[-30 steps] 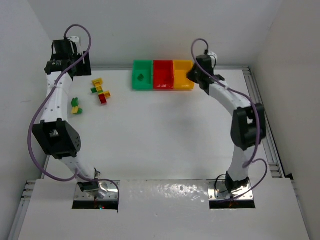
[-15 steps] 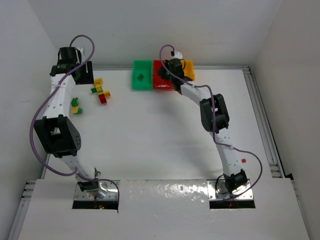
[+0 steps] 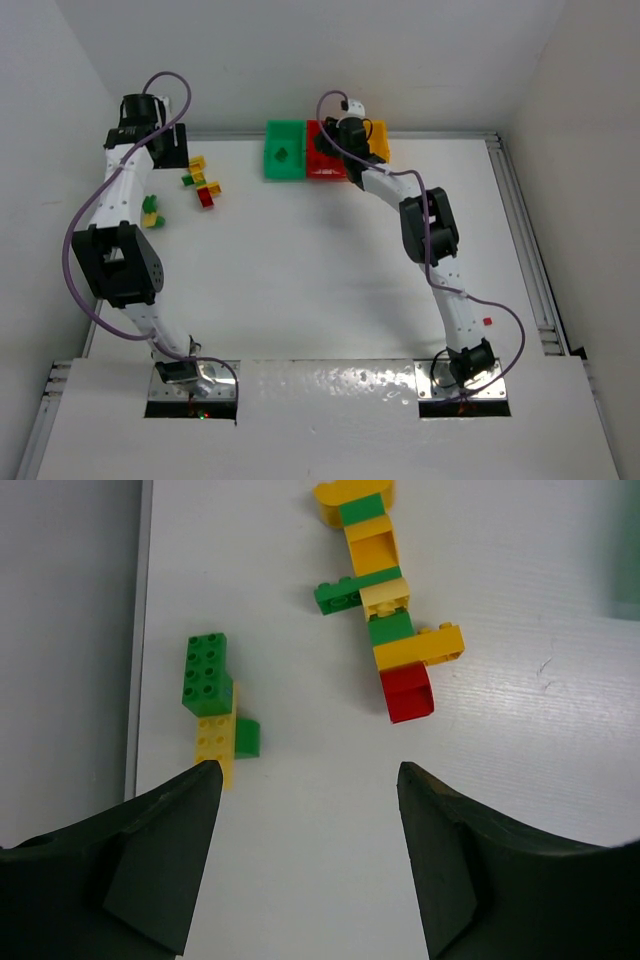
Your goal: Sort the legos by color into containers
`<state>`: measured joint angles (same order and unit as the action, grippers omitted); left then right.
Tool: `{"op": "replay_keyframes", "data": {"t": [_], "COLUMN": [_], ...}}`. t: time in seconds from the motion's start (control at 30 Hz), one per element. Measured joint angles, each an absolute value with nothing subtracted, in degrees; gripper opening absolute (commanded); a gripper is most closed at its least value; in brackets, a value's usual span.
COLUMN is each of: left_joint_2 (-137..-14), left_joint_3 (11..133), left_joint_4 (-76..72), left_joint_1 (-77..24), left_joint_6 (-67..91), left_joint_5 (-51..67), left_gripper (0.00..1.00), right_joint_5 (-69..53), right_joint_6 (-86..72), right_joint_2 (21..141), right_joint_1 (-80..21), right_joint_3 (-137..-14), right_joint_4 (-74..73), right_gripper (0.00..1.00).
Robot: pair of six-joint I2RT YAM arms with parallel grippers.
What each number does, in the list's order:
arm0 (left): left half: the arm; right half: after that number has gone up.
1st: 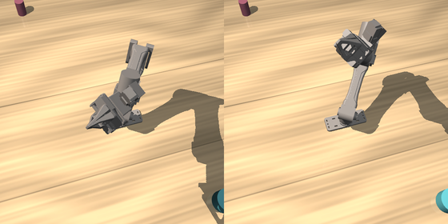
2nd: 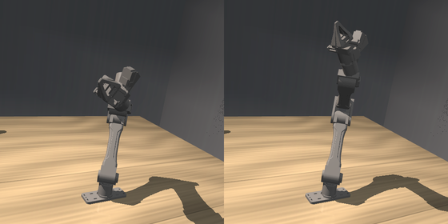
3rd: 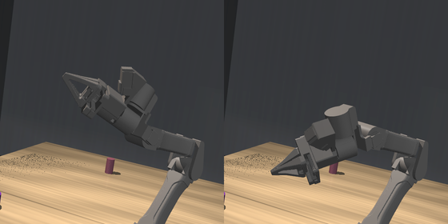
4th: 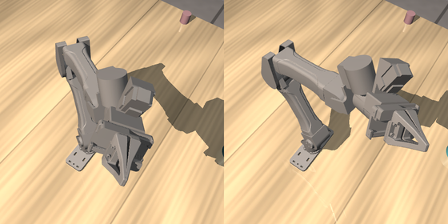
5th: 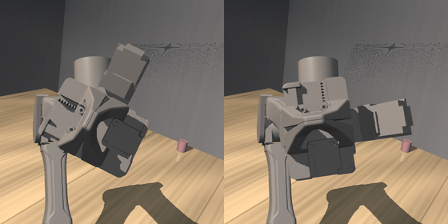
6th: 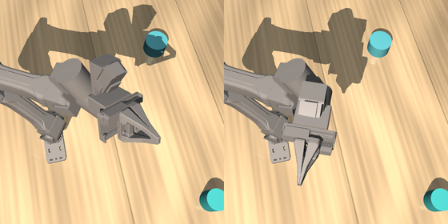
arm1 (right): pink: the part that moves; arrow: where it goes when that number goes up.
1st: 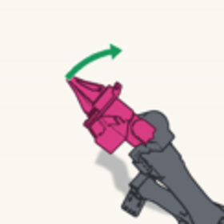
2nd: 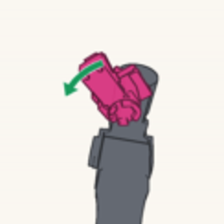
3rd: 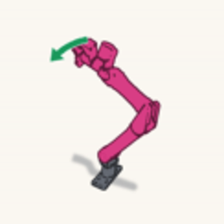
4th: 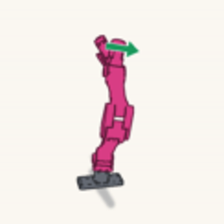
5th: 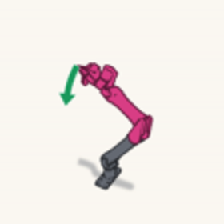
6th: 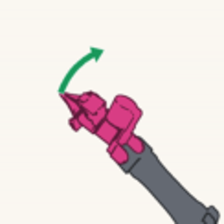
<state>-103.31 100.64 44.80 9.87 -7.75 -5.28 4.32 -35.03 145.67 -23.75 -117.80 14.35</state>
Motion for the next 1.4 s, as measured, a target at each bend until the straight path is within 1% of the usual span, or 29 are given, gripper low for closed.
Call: {"op": "replay_keyframes", "data": {"t": [0.07, 0.2, 0.3, 0.33, 0.37, 0.43, 0.5, 0.57, 0.67, 0.7, 0.73, 0.8, 0.87, 0.93, 1.0, 1.1, 1.17, 1.4], "left_joint_2": [-103.3, -103.3, -103.3, -103.3, -103.3, -103.3, -103.3, -103.3, -103.3, -103.5, -103.6, -104.0, -104.4, -104.6, -105.2, -106.6, -108.0, -112.9], "left_joint_3": [100.9, 101.1, 101.2, 101.3, 101.4, 101.6, 102.0, 102.7, 104.6, 105.8, 107.1, 109.5, 111.1, 111.8, 112.4, 112.6, 113.1, 116.1], "left_joint_4": [44.8, 44.8, 44.8, 44.8, 44.8, 44.9, 44.9, 45.1, 45.4, 45.5, 45.3, 45.1, 44.7, 44.7, 44.7, 44.2, 44.1, 44.3], "left_joint_1": [9.9, 9.9, 9.9, 9.9, 9.9, 9.9, 9.9, 9.9, 9.9, 9.9, 9.9, 9.9, 9.9, 9.9, 9.9, 9.9, 9.9, 9.9], "left_joint_6": [-7.7, -7.7, -7.7, -7.7, -7.7, -7.7, -7.7, -7.6, -7.1, -6.9, -6.5, -5.9, -5.5, -5.5, -5.5, -5.5, -5.5, -5.5], "left_joint_5": [-5.4, -5.3, -5.2, -5.2, -5.2, -5.3, -5.5, -5.8, -6.2, -6.2, -6.2, -6.0, -5.7, -5.4, -4.9, -3.4, -2.4, 0.0], "left_gripper": [0.69, 0.69, 0.69, 0.69, 0.69, 0.69, 0.69, 0.69, 0.69, 0.69, 0.69, 0.69, 0.69, 0.69, 0.69, 0.69, 0.69, 0.68], "right_joint_5": [4.3, 4.7, 6.4, 7.6, 8.9, 12.0, 10.8, 6.8, 1.3, 1.0, 2.6, 6.9, 9.5, 10.5, 11.7, 13.8, 15.4, 23.1], "right_joint_6": [-34.3, -32.7, -31.7, -31.3, -30.9, -30.3, -31.8, -36.3, -42.1, -43.4, -44.2, -45.0, -45.4, -45.9, -46.9, -49.4, -51.7, -59.4], "right_joint_2": [145.6, 144.2, 141.0, 139.2, 137.1, 131.1, 122.1, 111.5, 97.6, 93.5, 90.0, 84.9, 81.1, 78.5, 76.3, 73.4, 72.2, 71.4], "right_joint_1": [-23.7, -23.7, -23.7, -23.7, -23.7, -23.5, -22.2, -18.7, -8.2, -3.4, 1.3, 7.3, 8.7, 8.6, 8.6, 9.2, 9.4, 9.8], "right_joint_3": [-117.8, -117.4, -115.9, -114.9, -113.7, -110.4, -102.9, -92.9, -78.6, -73.9, -69.5, -62.7, -57.6, -54.3, -51.7, -47.5, -44.2, -36.3], "right_joint_4": [14.4, 14.4, 13.5, 12.3, 10.2, 4.7, -0.6, -5.3, -12.4, -16.1, -19.6, -27.9, -36.4, -43.0, -46.8, -49.4, -50.2, -53.1], "right_gripper": [0.49, 0.49, 0.48, 0.45, 0.38, 0.35, 0.45, 0.50, 0.53, 0.57, 0.59, 0.64, 0.64, 0.60, 0.59, 0.59, 0.56, 0.55]}}
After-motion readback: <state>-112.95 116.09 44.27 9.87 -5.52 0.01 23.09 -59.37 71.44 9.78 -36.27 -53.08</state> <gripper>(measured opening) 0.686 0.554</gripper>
